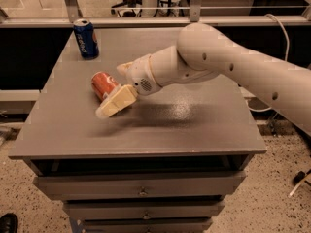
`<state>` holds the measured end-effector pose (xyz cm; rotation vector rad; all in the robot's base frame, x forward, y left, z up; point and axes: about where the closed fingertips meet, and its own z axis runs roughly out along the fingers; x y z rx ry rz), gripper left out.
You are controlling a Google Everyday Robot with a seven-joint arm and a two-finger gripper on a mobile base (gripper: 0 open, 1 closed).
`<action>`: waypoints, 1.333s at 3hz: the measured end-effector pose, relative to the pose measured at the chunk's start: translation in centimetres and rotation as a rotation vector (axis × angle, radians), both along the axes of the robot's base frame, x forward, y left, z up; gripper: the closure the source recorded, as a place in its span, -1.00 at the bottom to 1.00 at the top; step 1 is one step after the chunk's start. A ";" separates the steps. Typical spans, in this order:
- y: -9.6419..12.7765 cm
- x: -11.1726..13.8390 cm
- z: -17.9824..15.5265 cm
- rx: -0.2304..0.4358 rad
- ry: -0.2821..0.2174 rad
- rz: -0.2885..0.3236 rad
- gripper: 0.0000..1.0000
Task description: Knock coke can over
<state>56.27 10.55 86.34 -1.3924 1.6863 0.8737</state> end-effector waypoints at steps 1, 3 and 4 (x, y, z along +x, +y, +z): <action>-1.2 0.5 0.2 -0.004 -0.008 -0.019 -1.00; -9.9 1.7 6.2 0.022 -0.093 -0.108 -1.00; -10.3 1.7 6.9 0.025 -0.099 -0.106 -1.00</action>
Offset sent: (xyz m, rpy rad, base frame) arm 0.0358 -0.1271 0.0669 0.0143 -0.1345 -0.1564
